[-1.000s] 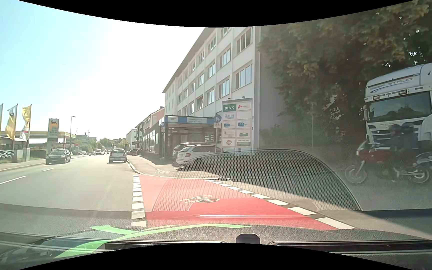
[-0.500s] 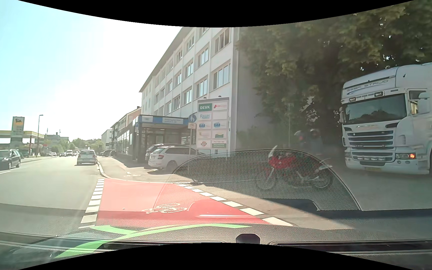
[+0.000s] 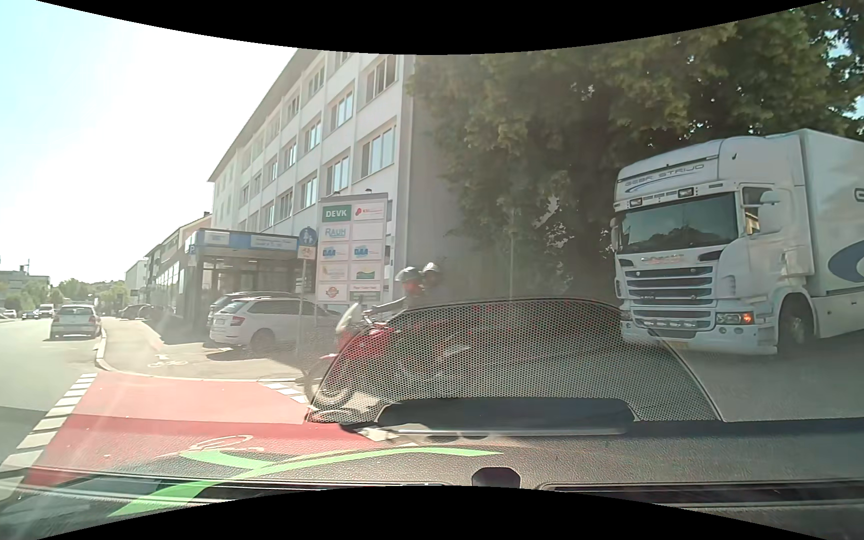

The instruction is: Follow the waypoints while adhering to traffic rules and regulations

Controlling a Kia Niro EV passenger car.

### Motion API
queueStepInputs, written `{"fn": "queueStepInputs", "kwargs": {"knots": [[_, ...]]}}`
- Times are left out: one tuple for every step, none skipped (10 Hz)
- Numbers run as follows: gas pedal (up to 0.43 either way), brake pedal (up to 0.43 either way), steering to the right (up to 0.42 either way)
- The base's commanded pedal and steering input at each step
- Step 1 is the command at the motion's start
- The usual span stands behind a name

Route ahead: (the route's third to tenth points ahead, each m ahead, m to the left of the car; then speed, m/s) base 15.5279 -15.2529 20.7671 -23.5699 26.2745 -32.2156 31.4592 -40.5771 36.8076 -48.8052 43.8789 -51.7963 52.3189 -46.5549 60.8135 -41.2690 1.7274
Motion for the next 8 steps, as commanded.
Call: {"fn": "queueStepInputs", "kwargs": {"knots": [[0.169,0.0,0.763],[0.169,0.0,0.775],[0.169,0.0,0.777],[0.169,0.0,0.767],[0.169,0.0,0.757],[0.169,0.0,0.754],[0.169,0.0,0.747],[0.169,0.0,0.739]]}}
